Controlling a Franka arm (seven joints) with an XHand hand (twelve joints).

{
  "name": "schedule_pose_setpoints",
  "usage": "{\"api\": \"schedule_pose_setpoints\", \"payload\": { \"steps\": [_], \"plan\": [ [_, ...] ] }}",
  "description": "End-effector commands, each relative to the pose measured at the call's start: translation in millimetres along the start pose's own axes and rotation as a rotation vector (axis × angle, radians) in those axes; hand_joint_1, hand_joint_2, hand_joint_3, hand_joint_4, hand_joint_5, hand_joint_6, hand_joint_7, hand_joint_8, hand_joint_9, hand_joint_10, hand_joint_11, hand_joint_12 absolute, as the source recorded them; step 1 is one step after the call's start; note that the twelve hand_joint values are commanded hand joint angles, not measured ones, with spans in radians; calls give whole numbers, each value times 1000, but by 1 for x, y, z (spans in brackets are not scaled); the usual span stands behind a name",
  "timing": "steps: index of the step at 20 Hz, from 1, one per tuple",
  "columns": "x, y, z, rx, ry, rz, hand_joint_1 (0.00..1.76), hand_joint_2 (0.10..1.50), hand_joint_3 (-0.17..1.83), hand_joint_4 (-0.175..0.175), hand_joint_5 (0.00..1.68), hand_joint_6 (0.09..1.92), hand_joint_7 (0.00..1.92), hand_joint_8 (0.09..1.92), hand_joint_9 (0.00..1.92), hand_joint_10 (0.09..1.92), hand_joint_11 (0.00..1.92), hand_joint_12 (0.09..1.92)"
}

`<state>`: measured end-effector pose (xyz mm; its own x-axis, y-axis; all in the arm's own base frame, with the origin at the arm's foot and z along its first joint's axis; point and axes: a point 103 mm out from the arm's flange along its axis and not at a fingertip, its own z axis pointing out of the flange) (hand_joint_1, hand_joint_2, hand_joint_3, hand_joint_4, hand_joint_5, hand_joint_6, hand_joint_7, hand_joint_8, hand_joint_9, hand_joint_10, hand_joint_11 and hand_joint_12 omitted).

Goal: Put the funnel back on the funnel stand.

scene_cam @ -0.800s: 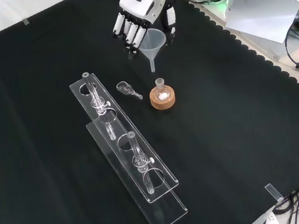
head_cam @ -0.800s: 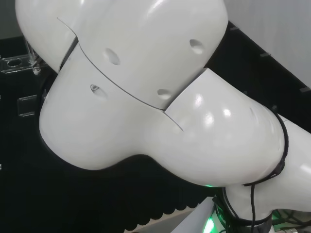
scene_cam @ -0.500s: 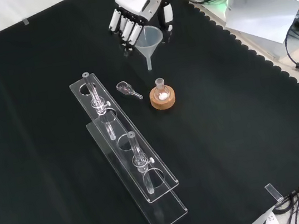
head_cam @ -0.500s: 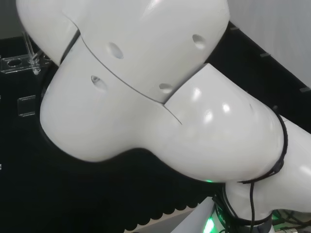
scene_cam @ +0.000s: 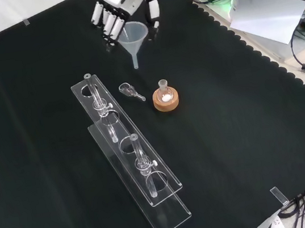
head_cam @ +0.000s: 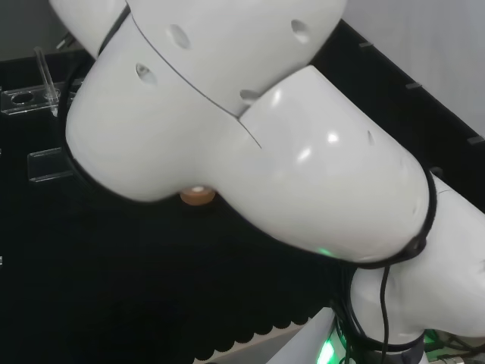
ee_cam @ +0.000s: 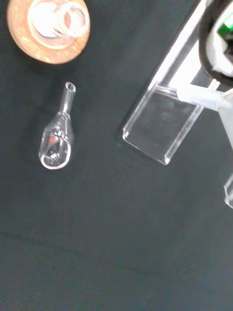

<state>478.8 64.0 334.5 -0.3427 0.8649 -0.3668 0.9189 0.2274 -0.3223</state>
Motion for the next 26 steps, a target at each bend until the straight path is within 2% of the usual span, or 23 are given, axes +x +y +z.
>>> {"api": "schedule_pose_setpoints", "payload": {
  "steps": [1,3,6,10,16,26],
  "plan": [
    [-20,19,-14,-17,18,32,797,682,553,-21,616,556,746,636,1091,365,666,1263],
    [-22,27,-19,2,21,32,796,682,553,-21,616,558,746,636,1091,365,666,1262],
    [-27,32,-23,-16,21,42,795,683,554,-21,616,560,746,637,1091,365,667,1261],
    [-34,54,-31,15,23,37,794,683,555,-21,616,563,746,638,1090,366,669,1260],
    [-40,70,-32,-6,3,42,793,684,556,-21,616,567,746,639,1090,367,671,1258],
    [-45,92,-27,7,8,35,794,683,557,-21,616,571,746,640,1091,369,674,1255]
  ]
}}
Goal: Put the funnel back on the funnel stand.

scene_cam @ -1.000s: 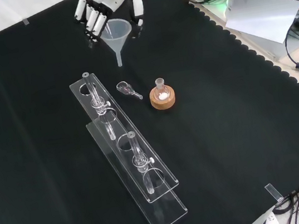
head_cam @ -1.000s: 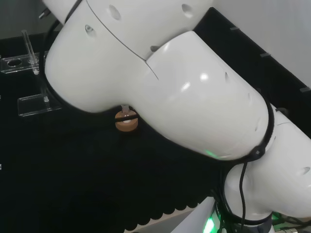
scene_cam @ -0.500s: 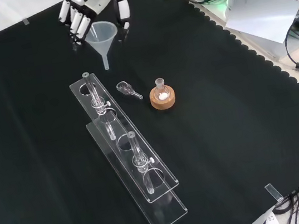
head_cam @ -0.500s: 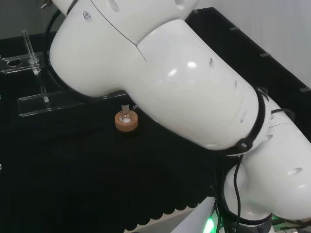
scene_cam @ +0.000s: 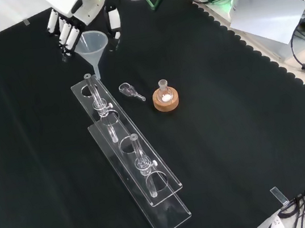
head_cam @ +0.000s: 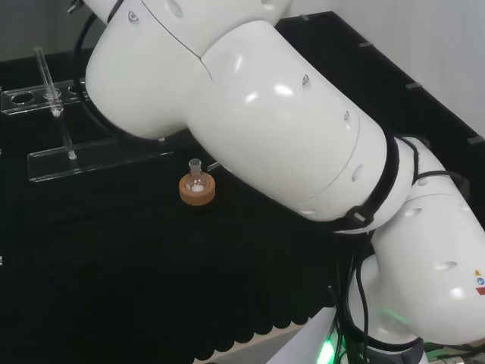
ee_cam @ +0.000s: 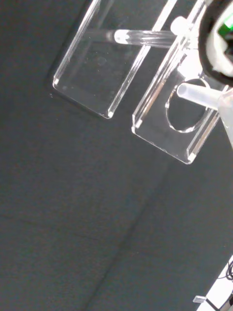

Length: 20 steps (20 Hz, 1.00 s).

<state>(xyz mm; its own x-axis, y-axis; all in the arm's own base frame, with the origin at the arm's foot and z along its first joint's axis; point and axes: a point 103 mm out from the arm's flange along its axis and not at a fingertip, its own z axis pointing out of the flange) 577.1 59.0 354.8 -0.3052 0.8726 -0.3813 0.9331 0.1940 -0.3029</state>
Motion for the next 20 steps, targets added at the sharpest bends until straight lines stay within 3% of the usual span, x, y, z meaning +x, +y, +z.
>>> {"api": "schedule_pose_setpoints", "payload": {
  "steps": [1,20],
  "plan": [
    [1,12,8,15,7,-6,794,683,557,-21,616,571,746,640,1091,369,674,1255],
    [3,47,25,21,9,-32,796,683,559,-21,622,578,742,641,1093,371,678,1252]
  ]
}}
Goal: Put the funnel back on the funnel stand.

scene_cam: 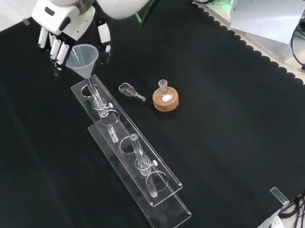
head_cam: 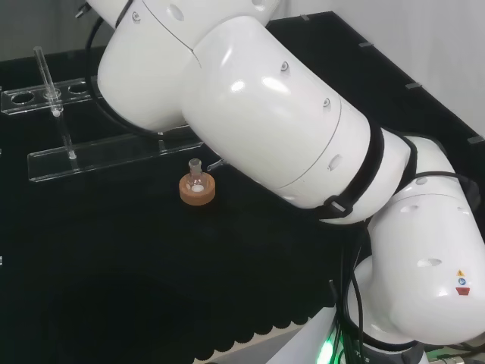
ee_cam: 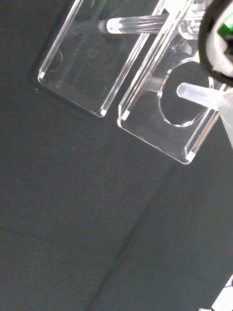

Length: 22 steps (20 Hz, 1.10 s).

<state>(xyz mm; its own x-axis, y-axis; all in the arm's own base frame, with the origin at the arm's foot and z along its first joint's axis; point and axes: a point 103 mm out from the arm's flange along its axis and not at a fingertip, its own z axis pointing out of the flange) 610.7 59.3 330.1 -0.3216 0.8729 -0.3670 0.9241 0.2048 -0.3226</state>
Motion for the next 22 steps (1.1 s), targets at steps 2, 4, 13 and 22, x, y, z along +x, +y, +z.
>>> {"api": "schedule_pose_setpoints", "payload": {
  "steps": [2,4,13,22],
  "plan": [
    [4,10,12,15,1,-13,796,683,559,-21,623,579,738,640,1092,371,678,1252],
    [5,12,15,22,3,-15,796,683,559,-23,614,575,729,637,1089,370,678,1252],
    [10,13,20,47,27,-20,767,679,536,-56,383,273,324,719,674,514,542,1318],
    [18,2,16,64,20,-9,742,670,533,-60,338,99,215,714,517,625,458,1360]
  ]
}}
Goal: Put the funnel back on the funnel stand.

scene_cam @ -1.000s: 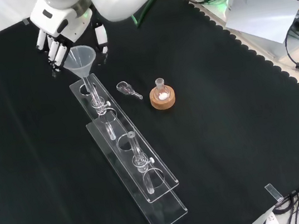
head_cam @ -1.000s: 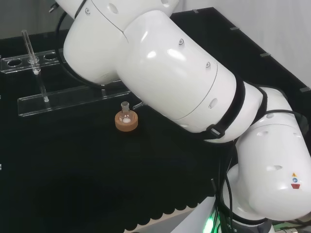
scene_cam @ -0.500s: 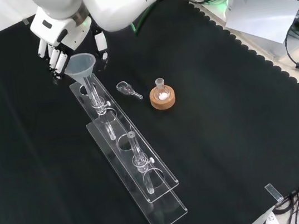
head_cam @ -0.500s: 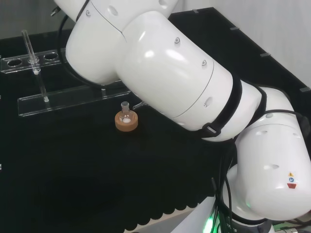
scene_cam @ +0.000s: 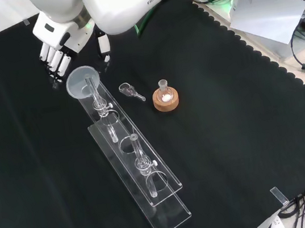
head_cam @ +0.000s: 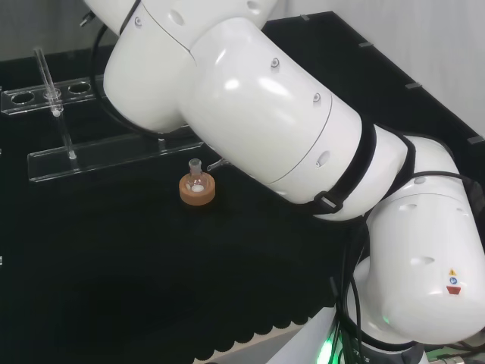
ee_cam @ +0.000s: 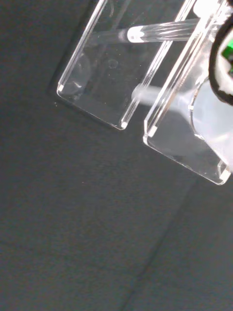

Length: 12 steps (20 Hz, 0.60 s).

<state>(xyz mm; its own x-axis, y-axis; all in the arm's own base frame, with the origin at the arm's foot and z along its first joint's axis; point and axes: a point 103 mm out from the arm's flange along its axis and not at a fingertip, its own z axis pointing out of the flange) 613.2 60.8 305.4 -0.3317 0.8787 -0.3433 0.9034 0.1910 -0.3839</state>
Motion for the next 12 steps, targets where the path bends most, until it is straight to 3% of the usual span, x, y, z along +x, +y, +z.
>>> {"api": "schedule_pose_setpoints", "payload": {
  "steps": [1,8,12],
  "plan": [
    [9,-12,-5,-6,8,6,737,668,532,-61,331,87,200,714,506,632,452,1366],
    [3,-49,-20,-79,79,9,690,666,495,-61,261,87,28,695,305,727,355,1420],
    [0,-81,-27,-139,124,17,681,668,487,-62,258,87,27,698,295,747,332,1428]
  ]
}}
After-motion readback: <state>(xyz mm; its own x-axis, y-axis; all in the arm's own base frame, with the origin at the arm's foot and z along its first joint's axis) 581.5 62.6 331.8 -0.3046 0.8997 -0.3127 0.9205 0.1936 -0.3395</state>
